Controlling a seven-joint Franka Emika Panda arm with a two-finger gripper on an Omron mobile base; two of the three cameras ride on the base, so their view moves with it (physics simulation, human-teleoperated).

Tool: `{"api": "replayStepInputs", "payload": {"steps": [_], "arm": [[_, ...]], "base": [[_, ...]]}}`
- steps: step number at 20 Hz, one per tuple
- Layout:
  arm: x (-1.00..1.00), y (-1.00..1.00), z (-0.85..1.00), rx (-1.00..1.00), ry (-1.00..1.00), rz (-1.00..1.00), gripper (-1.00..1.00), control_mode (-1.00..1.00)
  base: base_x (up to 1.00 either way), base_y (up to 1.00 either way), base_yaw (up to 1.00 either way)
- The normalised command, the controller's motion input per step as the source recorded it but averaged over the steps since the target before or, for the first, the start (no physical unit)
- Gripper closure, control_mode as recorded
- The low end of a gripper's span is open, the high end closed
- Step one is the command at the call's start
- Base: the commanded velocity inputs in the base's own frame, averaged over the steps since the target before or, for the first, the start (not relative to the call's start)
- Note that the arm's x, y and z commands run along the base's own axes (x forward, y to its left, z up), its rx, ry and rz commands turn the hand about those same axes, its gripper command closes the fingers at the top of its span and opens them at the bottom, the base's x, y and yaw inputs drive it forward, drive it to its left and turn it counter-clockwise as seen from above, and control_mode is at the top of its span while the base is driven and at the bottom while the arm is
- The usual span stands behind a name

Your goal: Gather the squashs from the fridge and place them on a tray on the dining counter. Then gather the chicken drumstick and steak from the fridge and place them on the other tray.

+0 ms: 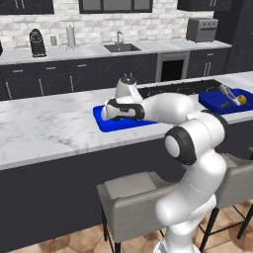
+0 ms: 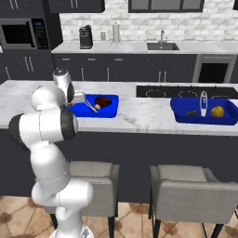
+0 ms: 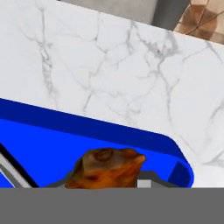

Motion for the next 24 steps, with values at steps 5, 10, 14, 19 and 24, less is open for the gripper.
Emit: {"api": "replayStepInputs", "payload": {"steps": [5,10,14,19,24], "arm": [[0.45,0.11,-0.30,0.00,0.00,0.00,1.00,-1.00],[0.39,0.13,-0.33,0.00,0.00,0.00,1.00,-1.00],[0.35,0.09,-0.32,0.00,0.00,0.00,1.00,-1.00],[0.34,0.15,-0.31,0.00,0.00,0.00,-1.00,-1.00],[0.13,0.04,-0.17,0.00,0.00,0.00,-1.00,-1.00]], "base": [[0.00,0.00,0.00],[0.00,0.00,0.00],[0.00,0.00,0.00],[0.00,0.00,0.00],[0.00,0.00,0.00]]}}
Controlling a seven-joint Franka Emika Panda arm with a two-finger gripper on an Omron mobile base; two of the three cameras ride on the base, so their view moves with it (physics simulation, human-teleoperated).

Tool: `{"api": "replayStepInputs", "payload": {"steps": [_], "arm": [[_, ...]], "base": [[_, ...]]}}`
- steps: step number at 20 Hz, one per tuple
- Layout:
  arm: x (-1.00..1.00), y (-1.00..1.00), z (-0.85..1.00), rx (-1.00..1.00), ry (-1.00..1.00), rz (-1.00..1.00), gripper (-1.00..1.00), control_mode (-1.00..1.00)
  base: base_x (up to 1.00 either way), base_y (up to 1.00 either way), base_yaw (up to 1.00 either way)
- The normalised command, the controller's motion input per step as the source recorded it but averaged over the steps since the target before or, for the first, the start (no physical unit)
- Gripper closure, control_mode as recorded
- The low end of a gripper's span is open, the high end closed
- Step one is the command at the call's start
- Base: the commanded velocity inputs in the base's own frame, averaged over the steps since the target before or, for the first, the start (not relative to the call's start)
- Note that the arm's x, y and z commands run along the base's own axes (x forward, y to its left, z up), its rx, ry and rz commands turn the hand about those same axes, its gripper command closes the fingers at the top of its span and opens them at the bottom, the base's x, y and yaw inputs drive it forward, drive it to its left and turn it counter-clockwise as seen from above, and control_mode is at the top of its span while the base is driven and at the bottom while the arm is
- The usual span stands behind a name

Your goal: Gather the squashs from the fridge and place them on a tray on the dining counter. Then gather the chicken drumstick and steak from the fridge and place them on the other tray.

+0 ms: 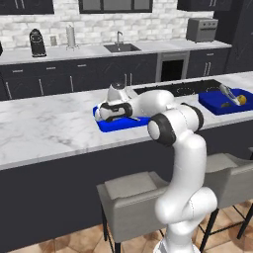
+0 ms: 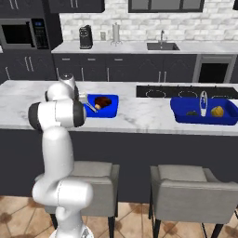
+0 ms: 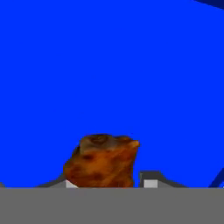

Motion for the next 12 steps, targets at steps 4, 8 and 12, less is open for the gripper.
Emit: {"api": "replayStepInputs", "payload": {"steps": [4,8,12], "arm": [[-0.03,0.00,0.06,0.00,0.00,0.00,-1.00,-1.00],[-0.23,0.00,0.37,0.00,0.00,0.00,-1.00,-1.00],[-0.46,0.00,0.52,0.00,0.00,0.00,-1.00,-1.00]], "base": [[0.00,0.00,0.00],[0.00,0.00,0.00],[0.00,0.00,0.00]]}}
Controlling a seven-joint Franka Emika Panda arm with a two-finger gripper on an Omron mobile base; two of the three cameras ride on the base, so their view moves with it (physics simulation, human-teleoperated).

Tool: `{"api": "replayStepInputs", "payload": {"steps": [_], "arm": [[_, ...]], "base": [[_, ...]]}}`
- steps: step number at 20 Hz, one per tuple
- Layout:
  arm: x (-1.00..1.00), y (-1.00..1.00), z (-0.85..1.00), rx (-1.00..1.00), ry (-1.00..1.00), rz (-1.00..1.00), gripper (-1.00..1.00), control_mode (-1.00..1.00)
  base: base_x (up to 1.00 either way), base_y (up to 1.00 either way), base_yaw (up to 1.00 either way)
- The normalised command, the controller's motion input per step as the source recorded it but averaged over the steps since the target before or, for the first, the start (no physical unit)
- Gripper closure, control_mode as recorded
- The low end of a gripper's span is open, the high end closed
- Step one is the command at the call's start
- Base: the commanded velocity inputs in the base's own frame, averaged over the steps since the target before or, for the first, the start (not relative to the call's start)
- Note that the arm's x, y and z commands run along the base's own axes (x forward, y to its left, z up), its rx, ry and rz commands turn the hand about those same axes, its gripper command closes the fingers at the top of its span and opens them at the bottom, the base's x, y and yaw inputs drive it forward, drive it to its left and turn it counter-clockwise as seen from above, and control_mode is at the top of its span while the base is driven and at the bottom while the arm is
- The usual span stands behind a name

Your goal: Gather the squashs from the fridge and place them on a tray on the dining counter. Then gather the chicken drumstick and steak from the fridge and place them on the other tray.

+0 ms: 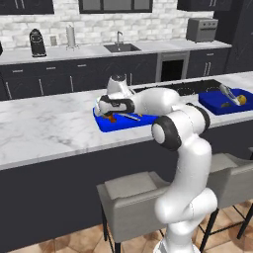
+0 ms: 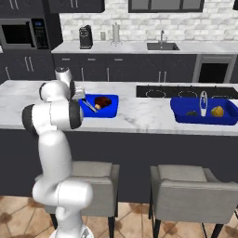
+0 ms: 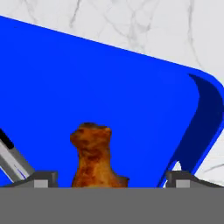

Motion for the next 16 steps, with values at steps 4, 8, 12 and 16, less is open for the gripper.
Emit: {"api": "replayStepInputs", "payload": {"steps": [4,8,12,16], "arm": [[-0.62,-0.08,0.57,0.00,-0.01,0.00,-1.00,-1.00],[-0.86,-0.34,0.58,0.00,-0.05,0.00,-1.00,-1.00],[-1.00,-0.50,0.45,0.00,-0.06,0.00,-1.00,-1.00],[-1.00,-0.53,0.42,0.00,-0.11,0.00,-1.00,-1.00]], "base": [[0.00,0.00,0.00],[0.00,0.00,0.00],[0.00,0.00,0.00],[0.00,0.00,0.00]]}}
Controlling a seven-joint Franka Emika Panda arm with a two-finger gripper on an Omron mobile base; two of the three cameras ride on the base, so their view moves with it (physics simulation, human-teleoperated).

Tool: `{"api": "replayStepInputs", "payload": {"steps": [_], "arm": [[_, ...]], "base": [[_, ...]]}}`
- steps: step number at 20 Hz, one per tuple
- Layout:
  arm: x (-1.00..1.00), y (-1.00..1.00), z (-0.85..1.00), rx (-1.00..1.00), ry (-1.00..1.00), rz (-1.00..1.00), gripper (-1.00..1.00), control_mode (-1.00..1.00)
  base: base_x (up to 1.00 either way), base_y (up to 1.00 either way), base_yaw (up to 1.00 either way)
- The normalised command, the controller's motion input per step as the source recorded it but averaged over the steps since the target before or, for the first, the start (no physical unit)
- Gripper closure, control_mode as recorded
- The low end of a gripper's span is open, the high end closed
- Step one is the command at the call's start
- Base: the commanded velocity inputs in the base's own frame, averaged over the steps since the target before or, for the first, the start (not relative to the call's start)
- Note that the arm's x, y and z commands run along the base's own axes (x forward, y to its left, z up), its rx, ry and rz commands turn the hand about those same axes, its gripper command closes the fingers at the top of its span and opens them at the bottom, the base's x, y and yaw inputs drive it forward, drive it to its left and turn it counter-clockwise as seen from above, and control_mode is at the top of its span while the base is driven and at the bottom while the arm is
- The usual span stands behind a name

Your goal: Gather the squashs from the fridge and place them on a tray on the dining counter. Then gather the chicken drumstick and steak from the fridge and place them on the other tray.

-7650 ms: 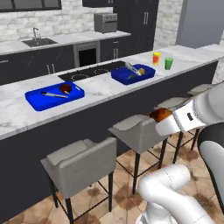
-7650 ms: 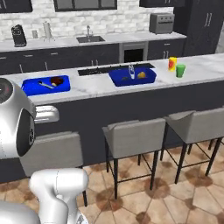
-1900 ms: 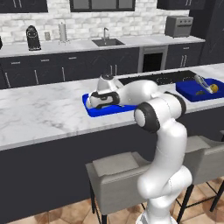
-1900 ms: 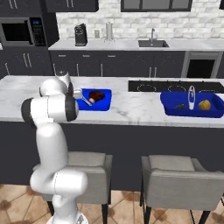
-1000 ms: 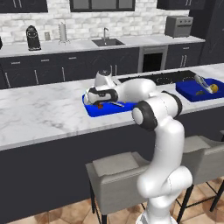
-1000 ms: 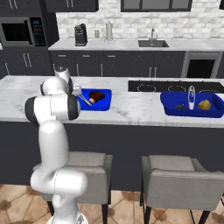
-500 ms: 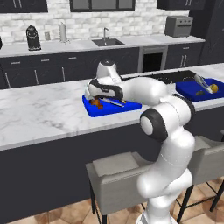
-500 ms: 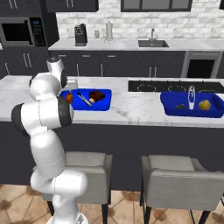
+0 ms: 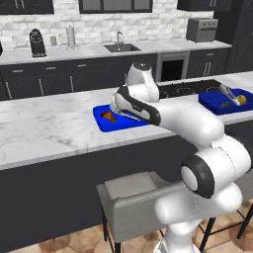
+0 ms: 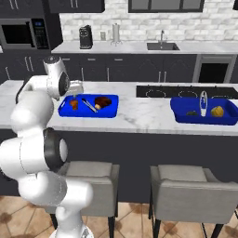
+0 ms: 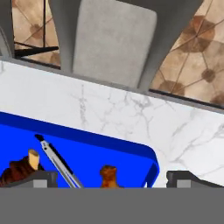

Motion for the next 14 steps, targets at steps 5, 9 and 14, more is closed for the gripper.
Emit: {"api": "replayStepInputs", "payload": {"steps": [5,9,14], "arm": [[-1.00,-0.50,0.38,0.00,-0.13,0.00,-1.00,-1.00],[-1.00,-0.33,0.37,0.01,-0.14,-0.01,-1.00,-1.00],[-1.00,-0.04,0.33,0.00,-0.10,-0.03,-1.00,-1.00]], "base": [[0.00,0.00,0.00],[0.00,0.00,0.00],[0.00,0.00,0.00]]}}
